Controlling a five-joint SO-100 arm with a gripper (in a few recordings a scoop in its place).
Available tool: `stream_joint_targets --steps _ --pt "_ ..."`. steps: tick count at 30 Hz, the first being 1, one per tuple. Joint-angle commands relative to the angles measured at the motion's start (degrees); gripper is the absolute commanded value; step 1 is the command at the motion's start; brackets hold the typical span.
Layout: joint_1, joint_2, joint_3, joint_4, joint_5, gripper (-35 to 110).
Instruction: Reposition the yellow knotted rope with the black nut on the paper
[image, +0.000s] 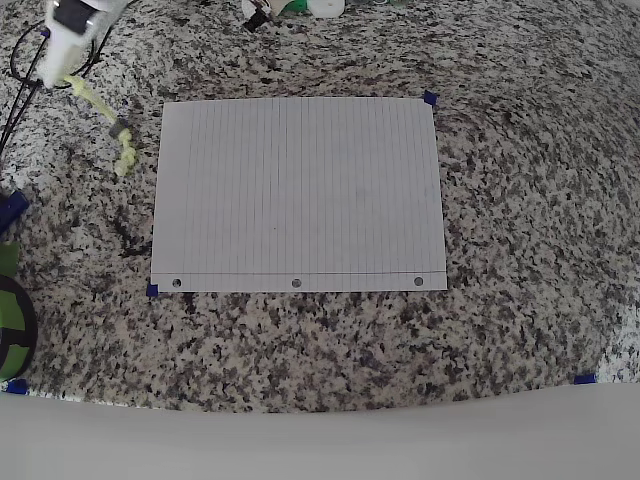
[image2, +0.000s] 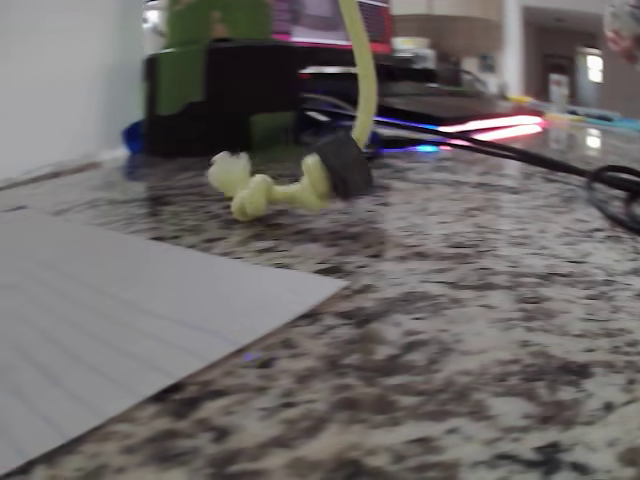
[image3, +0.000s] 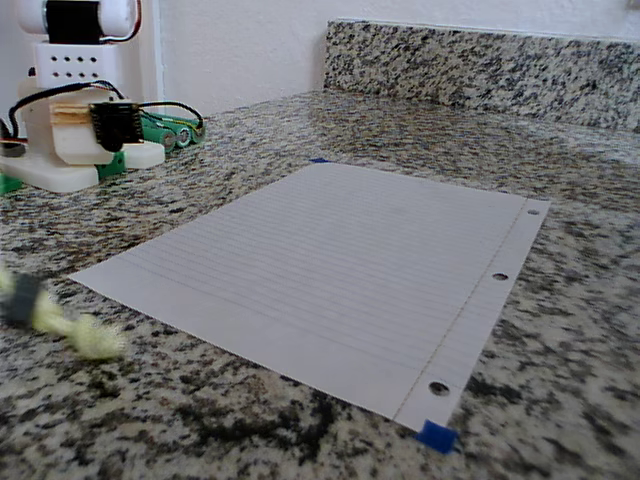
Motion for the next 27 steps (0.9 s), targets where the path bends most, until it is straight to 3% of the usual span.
stream_joint_targets --steps 1,6,14,19,23,27 --pt "-6.2 5.9 5.4 -5.4 14.7 0" --pt "-15.0 13.8 15.7 -13.7 29.5 0" --pt "-26.0 22.9 21.1 -12.3 61.4 0" --pt "-33.0 27.5 22.9 -11.4 75.8 0" --pt "-36.2 28.7 22.9 -12.2 76.6 0" --pt "-32.6 29.3 22.6 -15.0 65.8 0"
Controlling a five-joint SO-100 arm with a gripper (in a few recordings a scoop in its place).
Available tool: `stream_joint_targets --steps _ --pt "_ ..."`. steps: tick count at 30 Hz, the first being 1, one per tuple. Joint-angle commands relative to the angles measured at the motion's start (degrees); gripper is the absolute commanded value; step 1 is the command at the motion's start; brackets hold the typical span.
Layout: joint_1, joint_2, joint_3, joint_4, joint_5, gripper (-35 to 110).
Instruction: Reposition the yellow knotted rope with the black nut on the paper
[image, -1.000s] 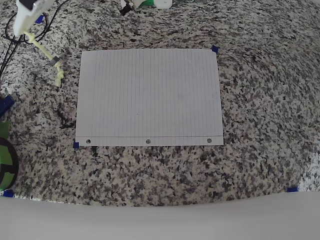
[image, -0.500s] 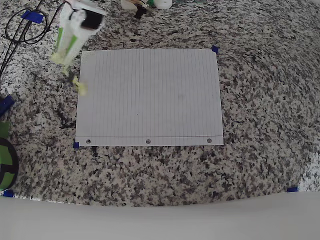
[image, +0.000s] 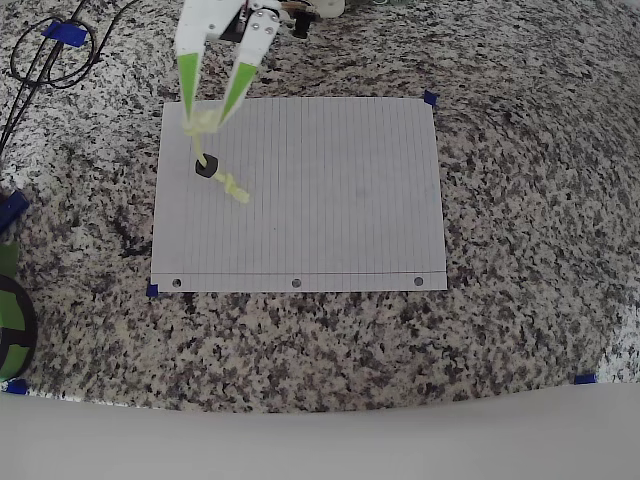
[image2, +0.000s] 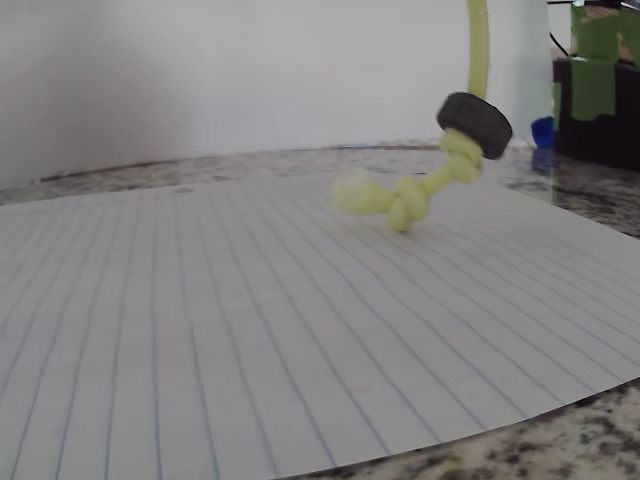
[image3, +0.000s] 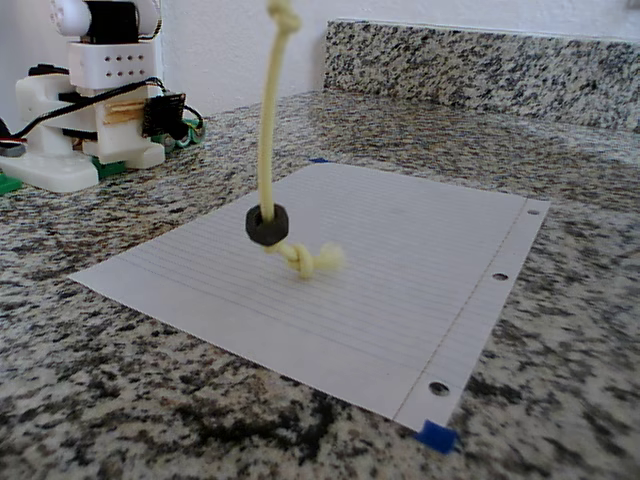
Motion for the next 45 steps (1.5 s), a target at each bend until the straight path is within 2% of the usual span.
stream_joint_targets --steps 1,3,7,11,17,19,24,38,42,45 --pt "4.0 1.9 -0.8 -1.8 -7.8 0" --pt "7.6 2.4 -0.9 -2.0 -12.7 0" --pt "14.2 3.7 -1.2 -2.7 -16.3 0" --pt "18.6 5.2 -3.7 -6.9 -24.1 0" --pt "27.2 6.1 -4.4 -18.3 -38.7 0" --pt "29.1 6.1 -4.2 -17.3 -38.4 0" --pt "25.4 5.0 -4.0 -12.9 -25.8 0" --pt "-1.1 7.7 -2.8 12.6 39.3 0" --pt "-5.7 9.8 -1.2 14.2 51.4 0" --pt "-7.8 10.7 -1.0 14.0 54.8 0"
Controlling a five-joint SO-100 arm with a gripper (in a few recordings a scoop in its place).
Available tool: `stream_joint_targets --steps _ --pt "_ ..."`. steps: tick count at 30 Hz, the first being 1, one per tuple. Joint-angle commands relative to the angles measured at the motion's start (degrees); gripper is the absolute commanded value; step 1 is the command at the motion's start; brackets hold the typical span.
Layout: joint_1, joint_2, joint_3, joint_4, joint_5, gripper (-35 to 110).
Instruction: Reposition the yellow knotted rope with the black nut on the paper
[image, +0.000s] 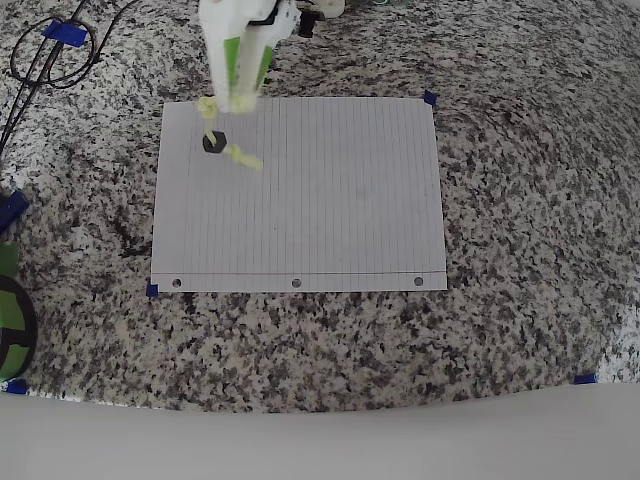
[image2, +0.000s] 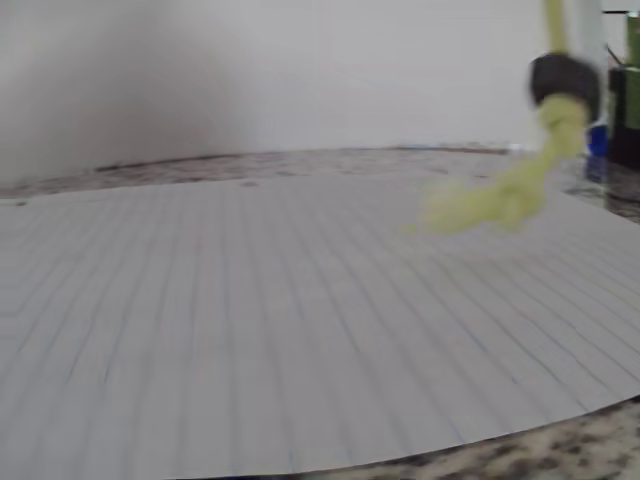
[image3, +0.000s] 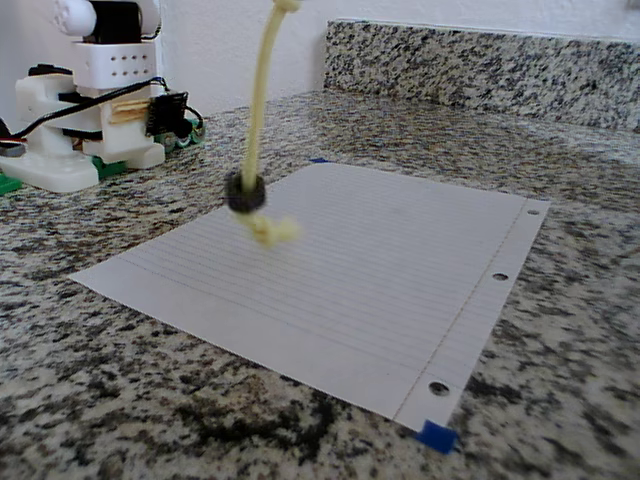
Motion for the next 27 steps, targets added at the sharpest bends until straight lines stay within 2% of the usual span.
stream_joint_targets --steps 1,11,15,22,27 --pt "-2.1 1.5 -0.4 -0.5 3.7 0" --pt "3.8 2.7 -0.4 -4.1 11.5 0" --pt "4.7 3.5 -0.4 -0.6 1.9 0" --pt "13.2 4.2 -0.2 10.7 -14.9 0" --pt "18.5 4.0 -0.2 14.3 -28.6 0"
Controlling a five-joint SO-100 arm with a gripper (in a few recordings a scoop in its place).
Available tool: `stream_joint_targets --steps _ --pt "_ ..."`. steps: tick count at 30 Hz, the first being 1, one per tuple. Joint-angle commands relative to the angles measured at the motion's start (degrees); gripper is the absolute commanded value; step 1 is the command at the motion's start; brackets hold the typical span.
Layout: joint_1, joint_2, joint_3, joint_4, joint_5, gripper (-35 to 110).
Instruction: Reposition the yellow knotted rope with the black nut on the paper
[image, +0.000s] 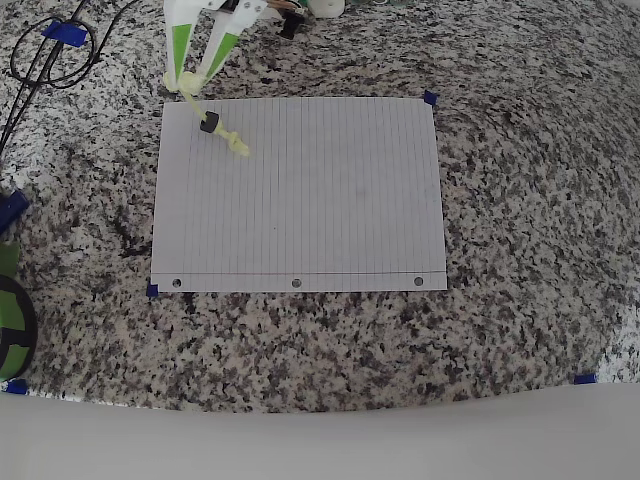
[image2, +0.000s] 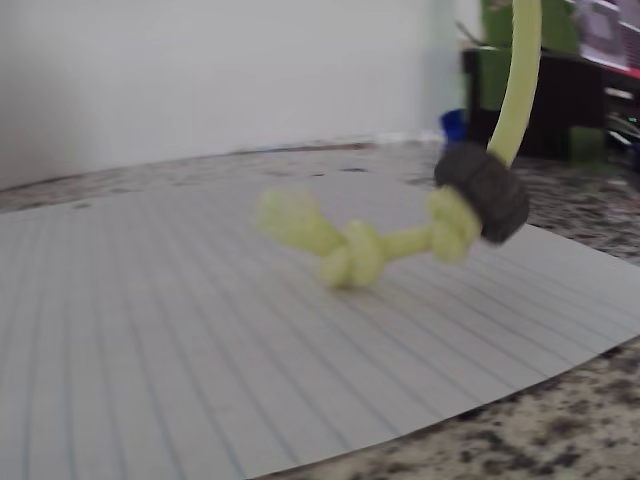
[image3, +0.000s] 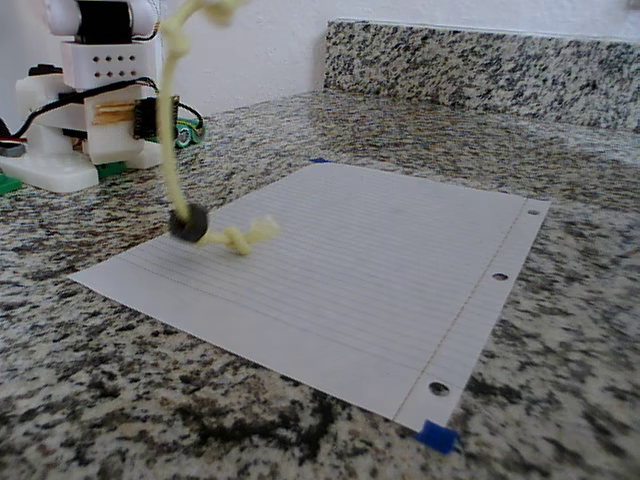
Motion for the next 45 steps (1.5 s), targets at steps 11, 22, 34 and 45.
stream_joint_targets --steps 11,22,34,45 --pt "10.0 0.6 -0.2 -9.9 -46.3 0" --pt "14.1 1.7 -0.4 -32.2 -54.8 0" --pt "9.7 1.1 4.5 -15.1 -6.6 0" --pt "-12.0 4.6 10.1 -14.8 8.3 0"
